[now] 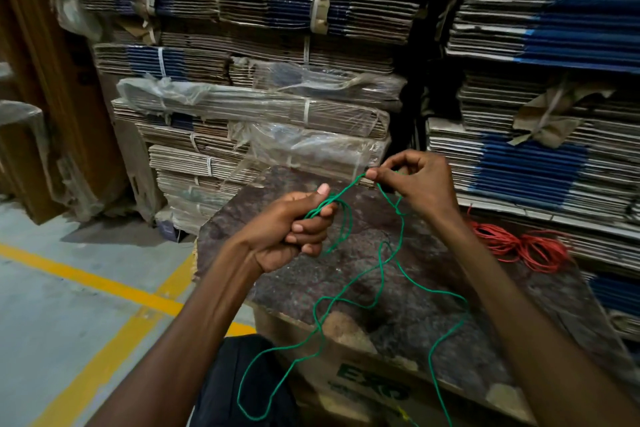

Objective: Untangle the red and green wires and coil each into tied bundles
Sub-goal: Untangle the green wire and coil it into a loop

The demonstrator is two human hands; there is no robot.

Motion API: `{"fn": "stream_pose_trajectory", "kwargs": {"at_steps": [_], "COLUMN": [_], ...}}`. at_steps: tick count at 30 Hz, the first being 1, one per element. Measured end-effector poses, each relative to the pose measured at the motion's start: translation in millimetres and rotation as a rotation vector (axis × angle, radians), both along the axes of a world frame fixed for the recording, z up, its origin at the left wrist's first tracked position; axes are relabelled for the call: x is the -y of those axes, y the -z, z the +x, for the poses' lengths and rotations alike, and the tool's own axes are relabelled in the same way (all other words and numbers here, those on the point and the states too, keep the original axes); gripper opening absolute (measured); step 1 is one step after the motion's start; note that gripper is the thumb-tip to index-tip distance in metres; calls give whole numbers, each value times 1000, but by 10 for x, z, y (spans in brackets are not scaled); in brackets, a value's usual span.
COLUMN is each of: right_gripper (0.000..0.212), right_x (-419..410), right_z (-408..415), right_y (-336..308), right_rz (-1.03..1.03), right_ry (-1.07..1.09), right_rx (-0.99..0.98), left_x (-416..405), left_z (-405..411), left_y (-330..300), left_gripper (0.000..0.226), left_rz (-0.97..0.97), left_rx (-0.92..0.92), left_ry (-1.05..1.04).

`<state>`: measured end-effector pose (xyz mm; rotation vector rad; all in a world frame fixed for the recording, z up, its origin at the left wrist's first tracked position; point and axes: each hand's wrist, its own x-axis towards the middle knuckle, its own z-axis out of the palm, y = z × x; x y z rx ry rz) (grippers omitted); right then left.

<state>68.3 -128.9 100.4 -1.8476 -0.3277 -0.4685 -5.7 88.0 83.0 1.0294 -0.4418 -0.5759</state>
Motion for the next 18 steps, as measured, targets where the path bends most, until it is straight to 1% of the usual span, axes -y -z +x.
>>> {"fn": "stream_pose_trajectory", "kwargs": {"at_steps": [3,6,8,10,12,15,18], "right_gripper": [35,28,18,14,15,23,24], "right_x": [-13,-59,-94,-138,-187,-244,-287], "right_z": [40,45,20,-34,-112,-248,-423], "right_y": [76,188,275,383,506,676,819], "right_rz": [71,126,177,234,257,225,215], "right_ry": [-63,-91,-108,-138,-160,-166,-198], "right_rx": [-25,-52,-96,-137,-177,-246,-370], "left_x": [18,61,80,113,157,196,202], "left_z": [-44,-63,-36,-13,10,46,104], "left_y": [31,25,30,10,-7,-25,-39], "left_gripper": [27,25,28,35,37,39,40], "left_rz": [-147,-292,-396,-469,-488,-506,-460], "left_rx": [-25,7,13,2,13,51,83], "left_ry": [99,96,123,131,92,54,-91]}}
